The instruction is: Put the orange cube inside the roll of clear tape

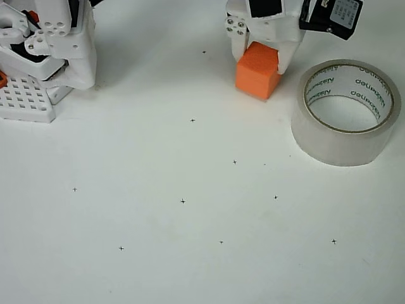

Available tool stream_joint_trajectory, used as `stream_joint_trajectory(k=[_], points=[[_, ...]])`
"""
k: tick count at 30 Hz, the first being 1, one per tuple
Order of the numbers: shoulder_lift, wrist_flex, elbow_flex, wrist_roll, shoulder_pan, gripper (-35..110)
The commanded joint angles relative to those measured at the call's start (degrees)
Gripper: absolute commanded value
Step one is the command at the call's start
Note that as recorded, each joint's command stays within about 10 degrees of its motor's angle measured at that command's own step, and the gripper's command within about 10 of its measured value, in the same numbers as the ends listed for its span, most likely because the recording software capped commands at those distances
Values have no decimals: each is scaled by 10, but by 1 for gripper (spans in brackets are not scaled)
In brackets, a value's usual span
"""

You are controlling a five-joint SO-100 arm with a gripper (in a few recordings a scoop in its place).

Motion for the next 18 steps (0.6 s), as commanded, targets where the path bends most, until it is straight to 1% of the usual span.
stream_joint_trajectory(k=[1, 6, 12, 18], points=[[99, 42, -7, 9, -7, 13], [108, 93, -51, -3, -3, 13], [95, 101, -104, -39, 14, 13], [56, 134, -186, -76, 33, 13]])
